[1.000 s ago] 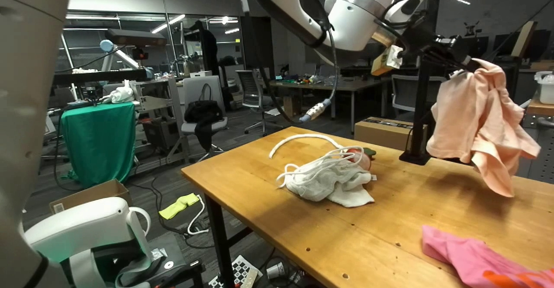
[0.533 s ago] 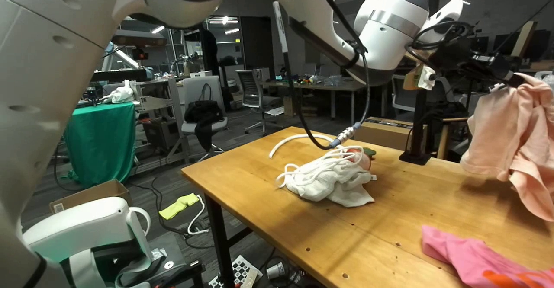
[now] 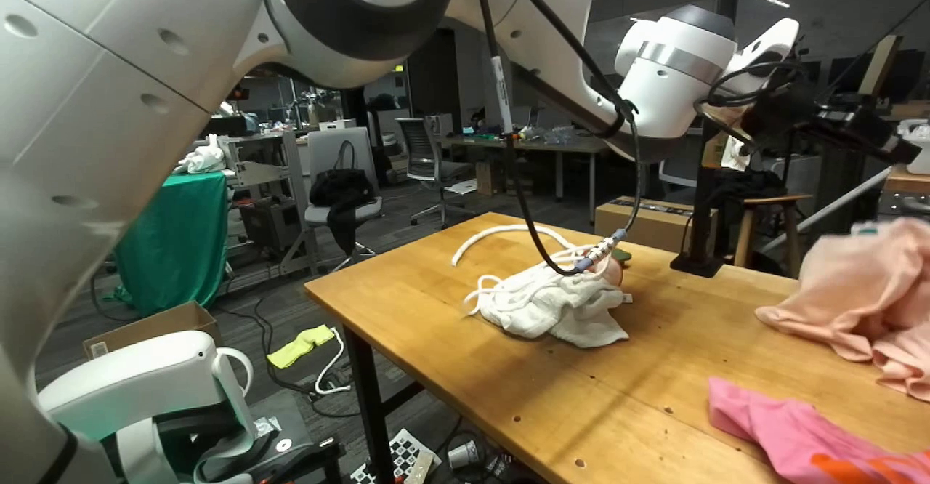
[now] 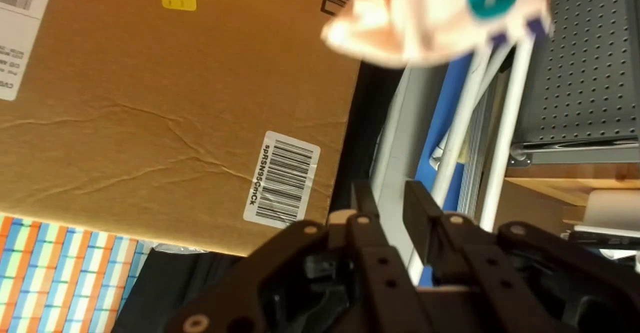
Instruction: Move the pink shirt to the right, move the thick white rope to the left, move the peach shirt to the right, move the white towel to the left, move the radish backwards
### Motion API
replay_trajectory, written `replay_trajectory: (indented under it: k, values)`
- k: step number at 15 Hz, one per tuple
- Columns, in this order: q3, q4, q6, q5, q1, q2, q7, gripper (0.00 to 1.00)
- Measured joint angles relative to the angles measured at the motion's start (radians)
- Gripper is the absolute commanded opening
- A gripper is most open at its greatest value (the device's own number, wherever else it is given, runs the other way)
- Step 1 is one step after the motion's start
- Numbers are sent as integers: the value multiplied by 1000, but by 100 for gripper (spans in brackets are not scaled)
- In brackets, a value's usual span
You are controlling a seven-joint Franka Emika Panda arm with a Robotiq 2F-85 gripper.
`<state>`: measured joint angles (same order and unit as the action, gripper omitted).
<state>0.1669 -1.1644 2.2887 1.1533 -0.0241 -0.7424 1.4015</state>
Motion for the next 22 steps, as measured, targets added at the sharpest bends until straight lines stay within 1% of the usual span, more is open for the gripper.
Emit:
replay_trajectory:
  k: [1,3,4,6,8,10,14,18,22]
  values:
    - [0,5,-10,0,-2,-6,-3,64]
    - [-2,5,-25,0,-7,-11,-19,78]
    - [-6,3,-28,-1,-9,-11,-37,86]
    - [-24,-4,-29,-14,-13,-9,-92,99]
    - [-53,-29,-28,-47,-19,7,-169,100]
    - [-83,-83,-29,-85,-31,41,-247,100]
    - [-131,-238,-48,-162,-67,139,-398,99]
    - [-182,-413,-61,-274,-90,249,-547,100]
    - [-206,-551,-62,-375,-110,336,-653,100]
